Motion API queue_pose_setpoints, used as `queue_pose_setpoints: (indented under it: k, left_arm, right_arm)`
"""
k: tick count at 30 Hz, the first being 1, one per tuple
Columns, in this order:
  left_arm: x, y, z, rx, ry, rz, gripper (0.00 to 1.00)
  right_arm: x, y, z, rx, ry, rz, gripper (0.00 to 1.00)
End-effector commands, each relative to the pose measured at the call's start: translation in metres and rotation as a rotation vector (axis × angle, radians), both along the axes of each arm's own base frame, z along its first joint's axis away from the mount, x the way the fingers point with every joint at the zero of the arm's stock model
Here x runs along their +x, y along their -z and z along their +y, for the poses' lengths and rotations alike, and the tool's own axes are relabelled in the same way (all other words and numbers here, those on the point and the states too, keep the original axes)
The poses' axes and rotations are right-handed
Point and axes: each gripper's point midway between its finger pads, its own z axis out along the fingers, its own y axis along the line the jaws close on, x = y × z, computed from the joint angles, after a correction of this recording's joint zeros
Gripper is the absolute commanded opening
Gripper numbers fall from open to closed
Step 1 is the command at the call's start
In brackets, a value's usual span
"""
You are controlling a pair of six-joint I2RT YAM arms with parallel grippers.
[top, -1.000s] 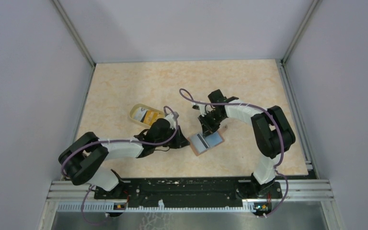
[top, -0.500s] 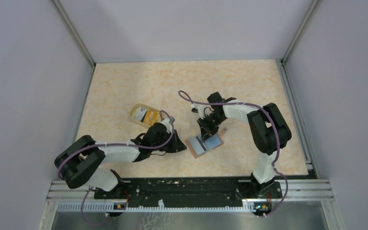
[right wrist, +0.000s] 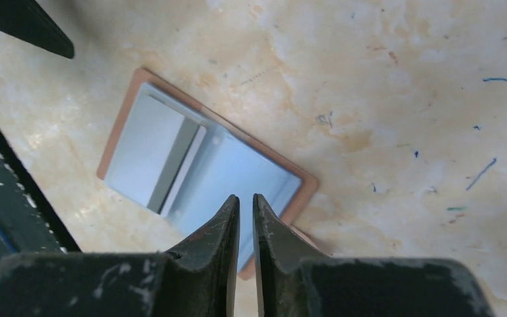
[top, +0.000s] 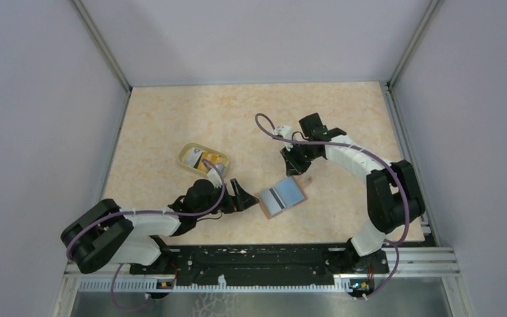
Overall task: Put the credit cards into the card holder
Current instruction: Insert the credit card into the card holder, then close the card holder at the center of the board.
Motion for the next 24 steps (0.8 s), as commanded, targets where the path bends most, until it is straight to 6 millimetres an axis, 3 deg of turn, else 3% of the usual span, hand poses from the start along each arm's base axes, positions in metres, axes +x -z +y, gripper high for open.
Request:
queue_pose_setpoints:
  k: [1,6,11,15,20,24]
  left_arm:
    - [0.0,-0.001,-0.011,-0.078,-0.018,0.105,0.95]
    - [-0.011,0.016,-0.022,-0.069,0.029,0.241,0.9]
    - [-0.009,0.037,-0.015,-0.024,-0.077,0.384,0.89]
    - [-0.005,0.053,-0.011,0.065,-0.151,0.472,0.77]
    - [0.0,0.055,-0.021,0.037,-0.113,0.436,0.77]
    - [0.002,0.039,-0.034,-0.084,-0.04,0.337,0.79]
  right_arm:
    - [0.011,0.02,-0.021,-0.161,-0.013,-0.028,0.13]
    - [0.0,0.045,-0.023,-0.229,-0.04,0.06,0.11]
    - [-0.008,0.071,-0.031,-0.336,-0.045,0.123,0.1]
    - [-0.013,0.089,-0.041,-0.407,-0.041,0.177,0.1]
    - [-0.02,0.098,-0.046,-0.436,-0.042,0.221,0.09]
    - [-0.021,0.097,-0.045,-0.429,-0.045,0.228,0.09]
